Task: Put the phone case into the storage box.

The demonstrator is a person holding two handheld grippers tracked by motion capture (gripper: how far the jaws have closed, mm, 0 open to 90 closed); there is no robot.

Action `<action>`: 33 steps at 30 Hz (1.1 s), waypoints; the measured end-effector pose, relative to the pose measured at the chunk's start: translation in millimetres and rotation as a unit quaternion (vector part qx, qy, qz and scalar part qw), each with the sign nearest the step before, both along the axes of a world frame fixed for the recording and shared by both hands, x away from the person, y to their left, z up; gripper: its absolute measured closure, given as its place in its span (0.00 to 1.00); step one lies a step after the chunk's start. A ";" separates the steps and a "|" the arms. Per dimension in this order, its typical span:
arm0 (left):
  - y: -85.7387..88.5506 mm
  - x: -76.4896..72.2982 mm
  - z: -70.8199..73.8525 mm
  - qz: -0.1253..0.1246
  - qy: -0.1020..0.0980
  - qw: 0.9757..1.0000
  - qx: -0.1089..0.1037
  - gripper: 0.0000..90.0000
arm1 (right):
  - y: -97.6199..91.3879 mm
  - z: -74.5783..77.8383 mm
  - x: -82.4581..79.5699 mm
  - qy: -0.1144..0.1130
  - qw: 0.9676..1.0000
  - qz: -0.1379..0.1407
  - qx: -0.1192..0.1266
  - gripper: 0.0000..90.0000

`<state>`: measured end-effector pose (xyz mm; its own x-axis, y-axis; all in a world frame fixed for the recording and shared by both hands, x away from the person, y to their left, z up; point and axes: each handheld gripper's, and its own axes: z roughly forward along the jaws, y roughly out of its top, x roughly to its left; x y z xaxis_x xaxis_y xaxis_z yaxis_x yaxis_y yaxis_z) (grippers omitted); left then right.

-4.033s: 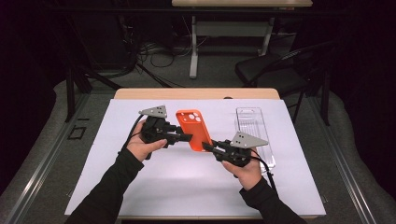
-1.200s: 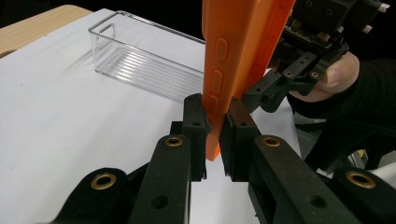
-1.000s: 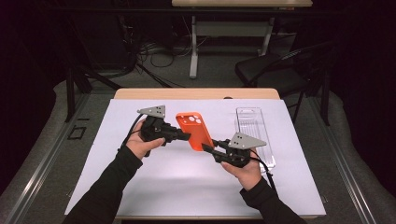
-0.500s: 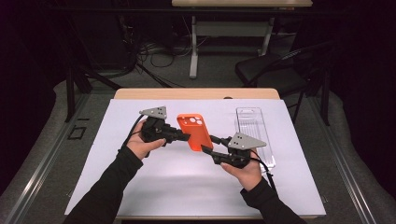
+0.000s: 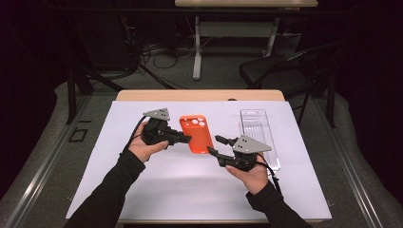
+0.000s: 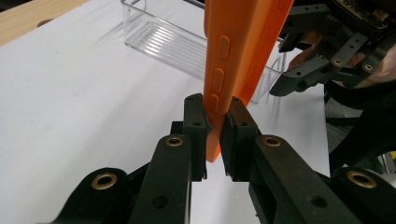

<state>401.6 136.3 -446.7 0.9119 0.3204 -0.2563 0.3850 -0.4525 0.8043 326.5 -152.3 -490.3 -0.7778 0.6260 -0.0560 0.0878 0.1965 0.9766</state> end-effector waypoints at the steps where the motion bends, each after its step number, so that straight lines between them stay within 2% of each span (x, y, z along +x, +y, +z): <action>1: -0.3 -0.3 0.0 0.001 0.000 1.000 0.002 0.91 | 0.2 -0.1 -0.3 -0.002 1.000 -0.003 -0.004 0.55; 5: -1.8 -1.6 -0.2 0.010 0.001 1.000 0.011 0.91 | 0.1 0.2 -0.8 -0.002 1.000 -0.007 -0.007 0.54; 7: -2.2 -2.9 0.4 0.025 0.001 0.999 0.024 0.90 | -0.3 0.4 -1.0 -0.002 1.000 -0.009 -0.009 0.54; 10: -1.9 -3.6 0.2 0.039 0.010 0.999 0.023 0.91 | -0.5 0.8 -1.2 -0.003 1.000 -0.011 -0.012 0.54; 18: -2.4 -6.7 0.9 0.083 0.023 0.996 0.034 0.91 | -0.7 2.0 -2.2 -0.008 1.000 -0.020 -0.021 0.54; 24: -3.3 -9.1 0.1 0.124 0.028 0.990 0.059 0.91 | -0.1 4.0 -2.8 -0.012 0.999 -0.026 -0.033 0.54; 28: -4.7 -11.1 -0.3 0.138 0.029 0.987 0.076 0.91 | 1.7 5.2 -3.5 -0.010 0.999 -0.029 -0.038 0.54; 33: -5.7 -12.0 -1.8 0.150 0.043 0.984 0.085 0.91 | 4.0 6.4 -4.6 -0.019 0.998 -0.038 -0.056 0.54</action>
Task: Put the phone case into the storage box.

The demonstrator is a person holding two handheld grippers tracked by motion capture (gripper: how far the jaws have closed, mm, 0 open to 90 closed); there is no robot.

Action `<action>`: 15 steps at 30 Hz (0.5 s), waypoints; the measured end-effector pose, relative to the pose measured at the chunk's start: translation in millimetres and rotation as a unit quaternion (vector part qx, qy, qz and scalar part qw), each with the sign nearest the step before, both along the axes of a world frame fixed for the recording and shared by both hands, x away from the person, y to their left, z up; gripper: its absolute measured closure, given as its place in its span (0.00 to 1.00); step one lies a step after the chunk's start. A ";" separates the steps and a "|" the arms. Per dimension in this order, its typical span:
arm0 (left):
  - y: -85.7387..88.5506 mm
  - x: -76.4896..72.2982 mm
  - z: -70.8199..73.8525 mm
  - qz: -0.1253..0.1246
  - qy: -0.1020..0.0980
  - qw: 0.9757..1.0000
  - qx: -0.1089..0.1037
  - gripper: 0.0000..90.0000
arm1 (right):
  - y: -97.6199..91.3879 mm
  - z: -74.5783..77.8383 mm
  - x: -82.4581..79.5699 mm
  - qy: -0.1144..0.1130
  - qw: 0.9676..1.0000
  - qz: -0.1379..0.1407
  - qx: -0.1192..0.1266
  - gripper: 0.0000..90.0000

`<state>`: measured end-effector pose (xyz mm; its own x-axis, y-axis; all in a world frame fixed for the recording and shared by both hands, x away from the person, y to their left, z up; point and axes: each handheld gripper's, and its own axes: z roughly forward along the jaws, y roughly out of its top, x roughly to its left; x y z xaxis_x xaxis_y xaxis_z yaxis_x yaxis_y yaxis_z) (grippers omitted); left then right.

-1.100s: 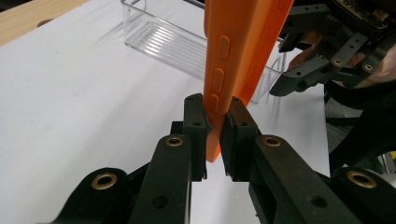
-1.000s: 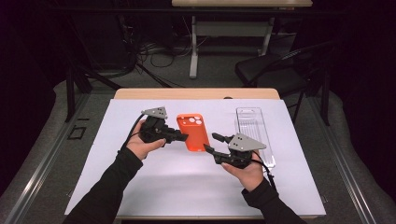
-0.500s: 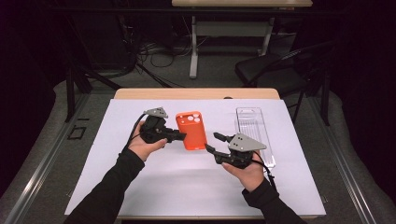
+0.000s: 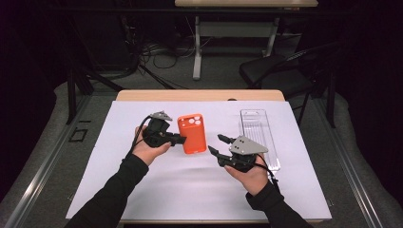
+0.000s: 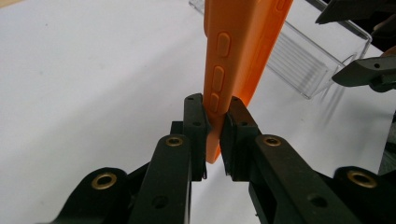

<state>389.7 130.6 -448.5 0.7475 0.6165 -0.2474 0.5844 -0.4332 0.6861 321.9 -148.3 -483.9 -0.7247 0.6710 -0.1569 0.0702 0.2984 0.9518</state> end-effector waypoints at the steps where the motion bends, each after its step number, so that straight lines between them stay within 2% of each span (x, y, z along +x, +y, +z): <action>1: 0.1 0.0 -0.2 0.004 0.004 1.000 -0.001 0.91 | 0.6 0.1 -0.2 -0.003 1.000 -0.002 -0.004 0.54; 8: 0.7 -0.3 0.2 0.018 0.018 1.000 0.005 0.91 | 2.1 2.5 0.1 -0.001 1.000 -0.005 -0.017 0.53; 15: -0.8 -1.4 0.0 0.031 0.021 0.999 0.017 0.91 | 3.4 7.9 3.5 0.000 0.999 -0.011 -0.033 0.51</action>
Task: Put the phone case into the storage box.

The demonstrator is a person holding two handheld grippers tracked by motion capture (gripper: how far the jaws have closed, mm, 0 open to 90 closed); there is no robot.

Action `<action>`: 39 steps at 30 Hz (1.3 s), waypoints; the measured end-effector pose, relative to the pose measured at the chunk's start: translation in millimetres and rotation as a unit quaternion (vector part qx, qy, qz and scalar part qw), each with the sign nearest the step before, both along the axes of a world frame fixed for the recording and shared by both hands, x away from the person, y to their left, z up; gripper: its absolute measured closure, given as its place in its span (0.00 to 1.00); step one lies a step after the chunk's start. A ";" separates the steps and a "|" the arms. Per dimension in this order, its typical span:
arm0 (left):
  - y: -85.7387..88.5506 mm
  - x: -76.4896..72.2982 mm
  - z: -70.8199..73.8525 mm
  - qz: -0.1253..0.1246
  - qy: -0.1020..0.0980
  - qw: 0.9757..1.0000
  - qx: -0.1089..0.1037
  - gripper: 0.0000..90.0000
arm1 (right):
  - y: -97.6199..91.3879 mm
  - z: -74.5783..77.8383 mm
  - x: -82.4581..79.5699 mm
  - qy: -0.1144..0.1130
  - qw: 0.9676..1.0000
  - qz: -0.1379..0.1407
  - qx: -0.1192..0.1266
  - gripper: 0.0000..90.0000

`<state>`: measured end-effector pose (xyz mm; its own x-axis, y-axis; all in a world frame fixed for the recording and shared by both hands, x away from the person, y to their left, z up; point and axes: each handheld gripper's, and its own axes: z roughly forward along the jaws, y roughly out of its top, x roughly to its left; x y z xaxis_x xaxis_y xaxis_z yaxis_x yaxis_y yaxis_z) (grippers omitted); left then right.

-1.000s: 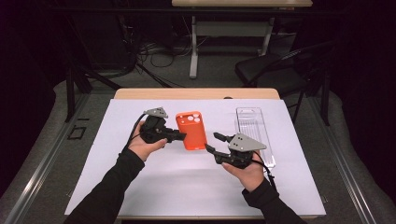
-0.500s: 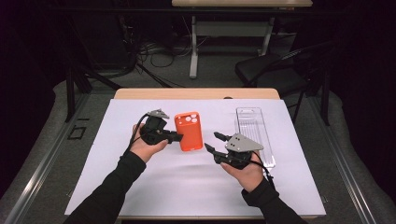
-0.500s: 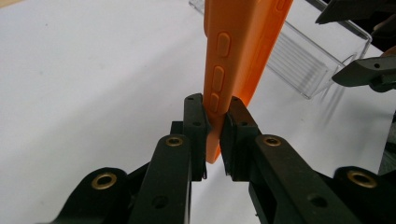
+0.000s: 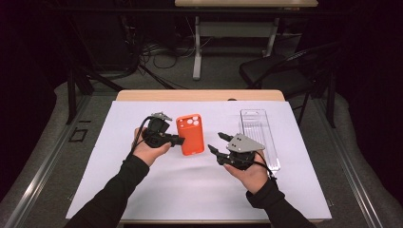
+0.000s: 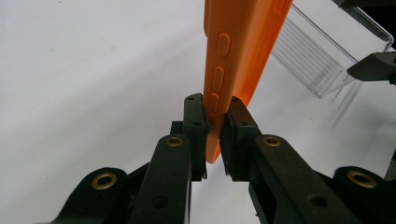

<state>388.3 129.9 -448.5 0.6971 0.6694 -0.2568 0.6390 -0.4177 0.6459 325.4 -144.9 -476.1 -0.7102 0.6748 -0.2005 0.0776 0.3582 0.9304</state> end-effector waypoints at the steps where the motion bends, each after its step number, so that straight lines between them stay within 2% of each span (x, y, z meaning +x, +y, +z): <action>1: -0.2 0.0 0.1 0.001 0.000 1.000 0.003 0.91 | 0.0 1.5 1.2 -0.001 1.000 -0.001 -0.003 0.51; 3: -0.9 0.1 0.2 0.003 0.001 1.000 0.004 0.91 | 0.2 3.6 2.8 -0.001 1.000 -0.005 -0.008 0.51; 5: -2.4 -0.1 0.3 0.008 0.001 1.000 0.006 0.91 | 0.9 5.9 5.2 -0.003 1.000 -0.009 -0.022 0.51; 10: -6.0 0.0 1.3 0.001 0.002 1.000 0.010 0.91 | 2.6 12.0 9.4 -0.002 0.999 -0.011 -0.044 0.51; 14: -9.8 -0.5 1.6 0.002 0.000 1.000 0.017 0.91 | 4.4 17.6 12.4 0.012 0.998 -0.018 -0.057 0.51; 26: -19.1 -1.1 0.6 -0.008 0.005 1.000 0.027 0.91 | 8.1 32.7 19.9 0.008 0.998 -0.016 -0.056 0.51; 39: -27.4 -2.1 -1.6 -0.014 0.008 0.999 0.034 0.91 | 13.4 41.0 21.0 -0.012 0.997 -0.020 -0.079 0.53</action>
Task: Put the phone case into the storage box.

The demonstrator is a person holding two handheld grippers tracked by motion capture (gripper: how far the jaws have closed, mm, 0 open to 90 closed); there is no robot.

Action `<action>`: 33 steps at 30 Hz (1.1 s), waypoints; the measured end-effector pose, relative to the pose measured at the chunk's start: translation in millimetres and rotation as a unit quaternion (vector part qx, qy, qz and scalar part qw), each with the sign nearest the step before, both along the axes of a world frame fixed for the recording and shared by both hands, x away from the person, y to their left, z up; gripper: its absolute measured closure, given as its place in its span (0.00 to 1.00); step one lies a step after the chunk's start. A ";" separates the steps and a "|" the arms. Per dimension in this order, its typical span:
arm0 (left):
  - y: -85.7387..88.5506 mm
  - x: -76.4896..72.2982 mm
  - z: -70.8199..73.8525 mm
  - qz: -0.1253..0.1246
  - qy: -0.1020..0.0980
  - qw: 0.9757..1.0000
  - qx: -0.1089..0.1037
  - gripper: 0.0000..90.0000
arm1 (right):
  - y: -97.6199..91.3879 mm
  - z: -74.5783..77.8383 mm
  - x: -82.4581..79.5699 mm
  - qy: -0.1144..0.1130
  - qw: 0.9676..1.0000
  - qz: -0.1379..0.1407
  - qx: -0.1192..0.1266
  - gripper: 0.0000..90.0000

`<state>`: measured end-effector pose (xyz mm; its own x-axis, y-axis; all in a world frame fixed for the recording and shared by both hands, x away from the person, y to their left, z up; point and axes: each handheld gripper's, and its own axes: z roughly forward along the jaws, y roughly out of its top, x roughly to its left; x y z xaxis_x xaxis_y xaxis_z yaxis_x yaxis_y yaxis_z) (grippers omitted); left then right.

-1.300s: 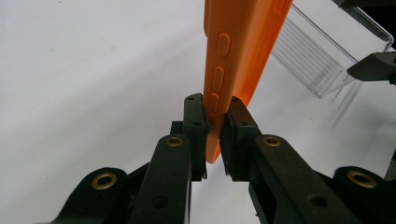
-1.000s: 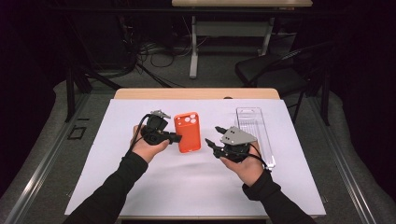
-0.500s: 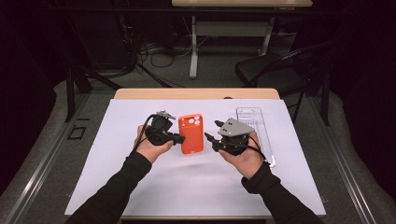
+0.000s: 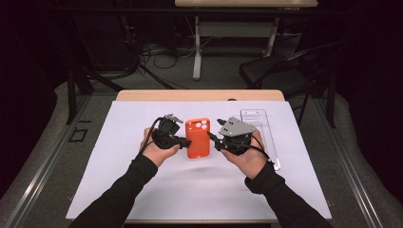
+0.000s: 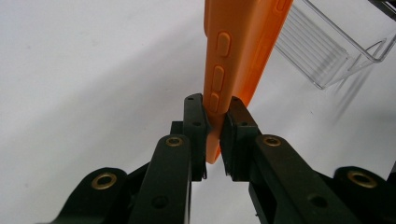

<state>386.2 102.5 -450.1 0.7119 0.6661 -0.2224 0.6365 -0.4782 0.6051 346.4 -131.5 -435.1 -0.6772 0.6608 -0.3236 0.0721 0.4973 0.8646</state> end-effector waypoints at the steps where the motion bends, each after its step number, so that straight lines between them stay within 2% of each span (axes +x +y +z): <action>1: -0.5 -0.1 -0.2 -0.001 0.000 1.000 0.001 0.91 | 0.1 0.0 0.1 0.000 1.000 0.000 -0.001 0.53; 12: -7.7 -2.4 -1.9 -0.004 0.002 1.000 0.006 0.90 | 2.0 2.3 1.6 -0.010 1.000 -0.005 -0.015 0.62; 24: -15.5 -4.4 -3.4 -0.011 -0.001 1.000 0.017 0.91 | 7.8 1.5 3.1 -0.030 0.998 -0.013 -0.061 0.75; 33: -19.7 -5.9 -4.1 -0.015 -0.007 0.999 0.031 0.91 | 9.0 3.2 4.1 -0.028 0.997 -0.015 -0.070 0.80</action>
